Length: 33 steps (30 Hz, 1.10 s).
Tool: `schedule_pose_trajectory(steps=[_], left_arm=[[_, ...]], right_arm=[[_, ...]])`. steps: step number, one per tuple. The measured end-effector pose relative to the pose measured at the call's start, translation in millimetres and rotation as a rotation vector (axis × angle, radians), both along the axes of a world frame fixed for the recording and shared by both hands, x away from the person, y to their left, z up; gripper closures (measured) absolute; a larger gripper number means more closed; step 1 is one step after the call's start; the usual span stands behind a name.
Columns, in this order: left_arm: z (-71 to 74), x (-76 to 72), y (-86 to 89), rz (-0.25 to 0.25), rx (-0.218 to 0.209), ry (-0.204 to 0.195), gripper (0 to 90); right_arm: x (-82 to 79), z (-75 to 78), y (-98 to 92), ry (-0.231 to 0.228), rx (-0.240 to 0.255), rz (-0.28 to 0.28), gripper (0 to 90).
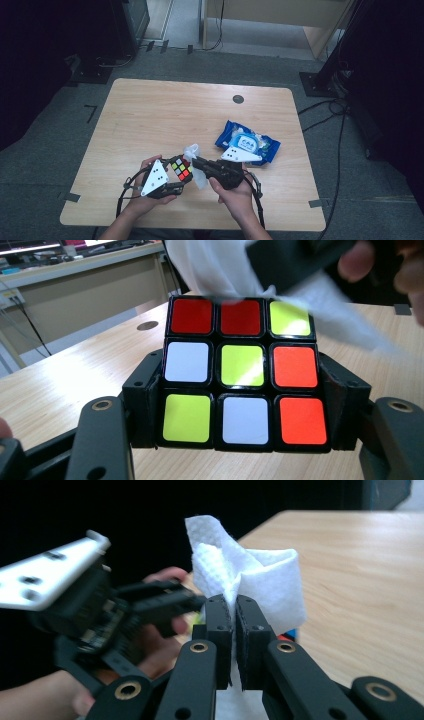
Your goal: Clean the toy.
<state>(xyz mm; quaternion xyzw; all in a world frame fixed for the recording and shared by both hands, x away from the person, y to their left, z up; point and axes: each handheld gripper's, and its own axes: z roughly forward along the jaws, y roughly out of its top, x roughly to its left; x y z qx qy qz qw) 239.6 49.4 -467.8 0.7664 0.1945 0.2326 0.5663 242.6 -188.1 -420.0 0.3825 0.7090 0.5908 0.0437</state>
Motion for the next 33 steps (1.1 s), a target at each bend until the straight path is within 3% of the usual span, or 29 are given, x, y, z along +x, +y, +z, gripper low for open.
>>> schedule_pose_trajectory(steps=[3,6,8,14,18,23,29,33], left_arm=[[0.2,1.3,2.1,0.007,-0.002,0.003,33.7],[1.2,3.5,4.6,0.023,-0.003,0.006,33.8],[0.4,6.2,6.2,0.049,0.005,0.015,33.7],[-7.0,20.4,12.6,0.192,0.017,0.09,33.7],[-14.5,29.7,15.0,0.278,0.041,0.145,33.7],[-24.9,40.7,17.4,0.371,0.067,0.216,33.7],[-33.9,52.4,23.7,0.456,0.065,0.308,33.7],[-39.2,57.7,26.0,0.48,0.063,0.355,33.6]], right_arm=[[7.1,-10.3,-4.9,0.039,-0.034,-0.025,86.9],[13.6,-19.7,-11.0,0.051,-0.108,-0.08,86.8],[17.7,-23.3,-18.6,0.062,-0.107,-0.116,86.5],[25.7,-24.2,-48.1,0.033,-0.143,-0.278,86.5],[28.8,-28.9,-58.7,0.026,-0.177,-0.335,86.3],[31.1,-35.6,-59.7,0.033,-0.197,-0.344,86.2],[32.0,-38.9,-56.9,0.035,-0.207,-0.336,86.2],[32.0,-40.5,-55.6,0.04,-0.209,-0.332,86.2]])
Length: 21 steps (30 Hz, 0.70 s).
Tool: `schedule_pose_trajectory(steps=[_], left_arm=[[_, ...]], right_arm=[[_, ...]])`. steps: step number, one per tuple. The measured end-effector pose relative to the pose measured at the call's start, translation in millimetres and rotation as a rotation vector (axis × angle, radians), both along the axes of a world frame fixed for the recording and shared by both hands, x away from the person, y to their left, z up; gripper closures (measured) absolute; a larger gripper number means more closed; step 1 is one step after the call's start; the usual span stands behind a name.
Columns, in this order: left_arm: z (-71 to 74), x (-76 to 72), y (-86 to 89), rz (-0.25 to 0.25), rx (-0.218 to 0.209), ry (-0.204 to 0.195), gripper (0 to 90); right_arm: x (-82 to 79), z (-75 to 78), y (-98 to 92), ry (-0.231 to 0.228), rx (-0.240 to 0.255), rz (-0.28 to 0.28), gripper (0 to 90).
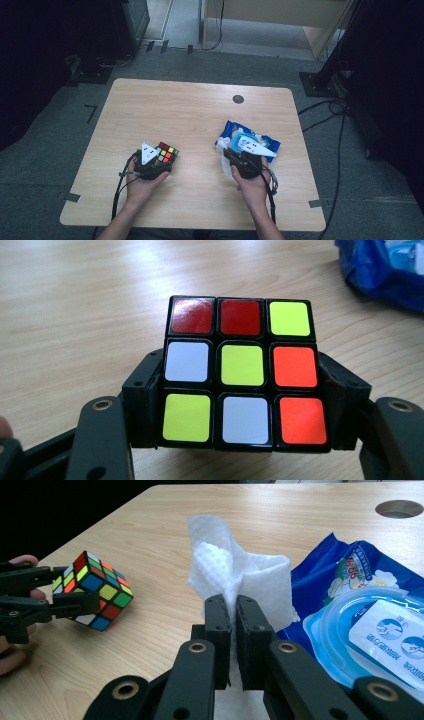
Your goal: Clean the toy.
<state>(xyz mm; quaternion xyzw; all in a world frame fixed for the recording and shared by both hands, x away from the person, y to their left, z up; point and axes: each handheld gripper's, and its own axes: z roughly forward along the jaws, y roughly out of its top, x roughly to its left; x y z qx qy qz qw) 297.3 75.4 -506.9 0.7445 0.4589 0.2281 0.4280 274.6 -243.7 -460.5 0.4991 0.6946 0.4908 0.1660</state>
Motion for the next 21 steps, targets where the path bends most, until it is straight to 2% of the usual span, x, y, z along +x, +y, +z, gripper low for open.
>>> schedule_pose_trajectory(steps=[10,13,16,21], left_arm=[[-1.2,1.3,-1.6,0.014,0.016,0.001,33.6],[-1.6,1.6,-2.3,0.004,0.013,0.003,33.6],[-2.4,0.9,-4.7,0.003,0.038,-0.002,33.3],[-2.7,1.0,-5.2,-0.003,0.038,0.001,33.2]], right_arm=[[0.3,-2.4,0.4,0.004,-0.003,0.001,86.2],[0.3,-2.4,0.3,0.005,-0.006,-0.001,86.1],[0.6,-3.2,1.1,0.005,-0.016,0.001,86.0],[0.8,-4.7,2.0,0.011,-0.021,0.001,86.0]])
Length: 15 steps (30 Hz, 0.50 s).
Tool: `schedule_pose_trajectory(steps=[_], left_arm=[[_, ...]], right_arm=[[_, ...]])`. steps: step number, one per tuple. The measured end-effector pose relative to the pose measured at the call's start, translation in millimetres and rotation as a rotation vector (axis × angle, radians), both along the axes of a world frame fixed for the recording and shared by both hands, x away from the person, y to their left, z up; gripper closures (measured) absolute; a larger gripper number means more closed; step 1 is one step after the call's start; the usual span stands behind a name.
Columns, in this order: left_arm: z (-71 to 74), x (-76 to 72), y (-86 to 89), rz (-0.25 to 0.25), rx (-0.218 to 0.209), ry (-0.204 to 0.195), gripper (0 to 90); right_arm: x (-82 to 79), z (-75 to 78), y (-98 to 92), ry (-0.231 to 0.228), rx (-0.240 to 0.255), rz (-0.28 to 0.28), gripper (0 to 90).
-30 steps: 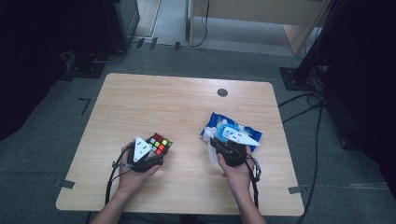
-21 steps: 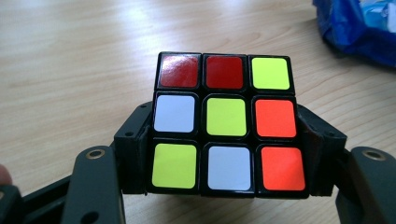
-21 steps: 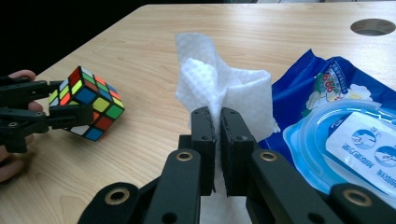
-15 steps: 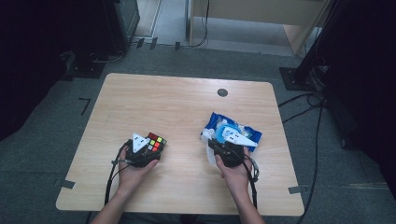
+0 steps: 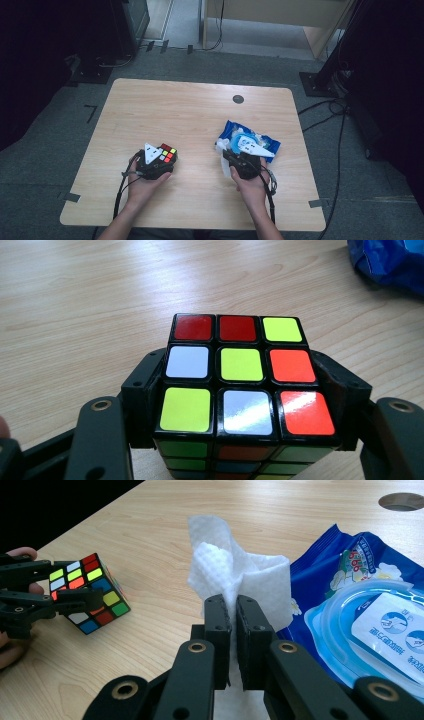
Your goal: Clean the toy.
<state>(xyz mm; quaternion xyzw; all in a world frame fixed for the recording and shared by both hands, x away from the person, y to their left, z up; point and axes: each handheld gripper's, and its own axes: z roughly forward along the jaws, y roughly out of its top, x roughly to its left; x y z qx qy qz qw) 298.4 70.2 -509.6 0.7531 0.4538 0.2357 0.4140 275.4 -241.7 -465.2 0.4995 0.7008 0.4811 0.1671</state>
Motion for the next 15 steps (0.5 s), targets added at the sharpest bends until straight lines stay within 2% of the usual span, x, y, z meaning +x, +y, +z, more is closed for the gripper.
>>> schedule_pose_trajectory(steps=[3,8,10,15], left_arm=[[2.0,-1.4,1.3,-0.008,-0.018,-0.012,31.4],[6.3,-4.0,2.4,-0.017,-0.062,-0.031,17.2],[8.2,-6.2,3.4,-0.02,-0.066,-0.048,13.3],[16.7,-12.3,9.0,-0.054,-0.089,-0.077,9.5]], right_arm=[[-0.1,-0.1,-0.2,0.002,0.001,-0.002,86.0],[0.6,0.4,0.1,-0.007,-0.009,0.002,85.9],[1.6,-0.1,0.8,-0.005,-0.016,0.003,85.9],[4.3,-3.3,5.6,-0.002,-0.041,0.02,85.5]])
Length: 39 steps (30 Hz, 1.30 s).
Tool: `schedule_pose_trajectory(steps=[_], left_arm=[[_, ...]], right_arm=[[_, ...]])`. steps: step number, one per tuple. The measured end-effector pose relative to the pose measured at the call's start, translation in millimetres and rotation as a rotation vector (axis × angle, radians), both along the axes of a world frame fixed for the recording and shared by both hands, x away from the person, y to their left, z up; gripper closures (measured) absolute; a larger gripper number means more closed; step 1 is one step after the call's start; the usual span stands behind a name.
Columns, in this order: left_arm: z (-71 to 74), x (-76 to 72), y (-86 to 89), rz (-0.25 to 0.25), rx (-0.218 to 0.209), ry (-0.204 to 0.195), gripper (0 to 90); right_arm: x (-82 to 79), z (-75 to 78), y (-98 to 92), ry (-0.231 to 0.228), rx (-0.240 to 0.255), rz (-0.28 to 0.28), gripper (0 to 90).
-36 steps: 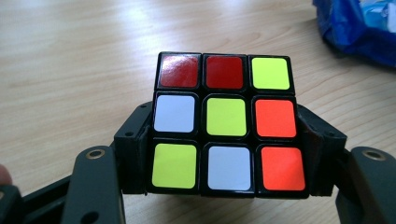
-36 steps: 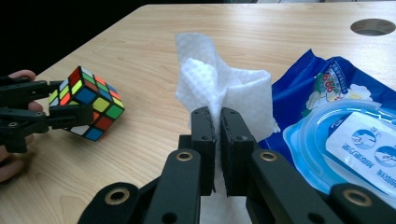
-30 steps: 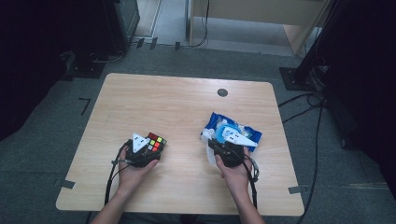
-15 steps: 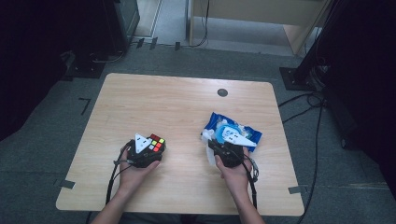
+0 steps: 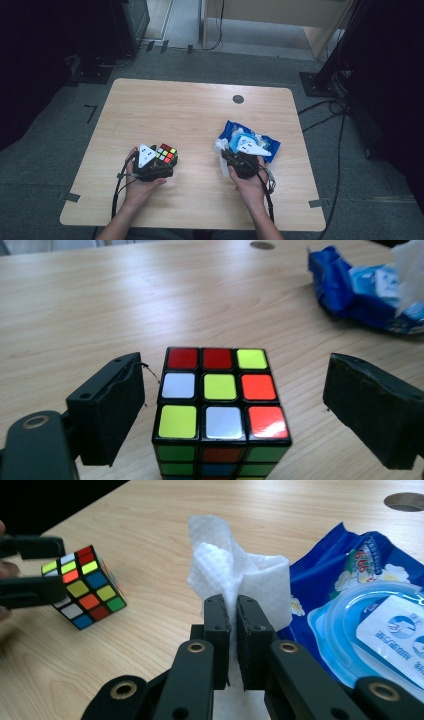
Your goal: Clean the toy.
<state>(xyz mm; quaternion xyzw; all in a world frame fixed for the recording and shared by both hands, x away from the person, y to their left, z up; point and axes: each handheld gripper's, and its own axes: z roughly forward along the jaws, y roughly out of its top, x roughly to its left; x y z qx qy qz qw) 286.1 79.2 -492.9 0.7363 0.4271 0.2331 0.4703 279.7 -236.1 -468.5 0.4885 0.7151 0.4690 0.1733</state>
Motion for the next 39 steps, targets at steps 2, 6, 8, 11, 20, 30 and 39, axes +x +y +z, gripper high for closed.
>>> schedule_pose_trajectory(steps=[2,6,8,11,20,30,39], left_arm=[[4.7,-1.4,1.4,0.005,-0.009,-0.016,9.2],[10.6,-4.0,4.2,-0.002,-0.043,-0.029,9.1],[11.2,-6.0,4.3,-0.012,-0.03,-0.039,9.1],[12.3,-6.7,5.9,-0.017,-0.03,-0.038,9.1],[15.0,-7.8,11.7,-0.005,-0.042,-0.04,9.1],[18.6,-10.7,11.5,-0.019,-0.055,-0.041,9.1],[24.5,-14.1,21.0,0.007,-0.087,-0.018,9.2]], right_arm=[[-0.3,-1.8,2.8,0.002,-0.019,0.007,85.5],[-1.1,-6.8,5.9,0.009,-0.047,0.016,84.8],[-0.3,-8.7,7.1,0.013,-0.055,0.016,84.3],[1.5,-11.2,8.4,0.019,-0.067,0.022,84.1],[2.5,-16.3,13.5,0.031,-0.096,0.037,83.7],[2.6,-16.2,19.5,0.025,-0.073,0.135,60.8],[4.1,1.9,9.9,0.071,-0.012,0.136,13.5]])
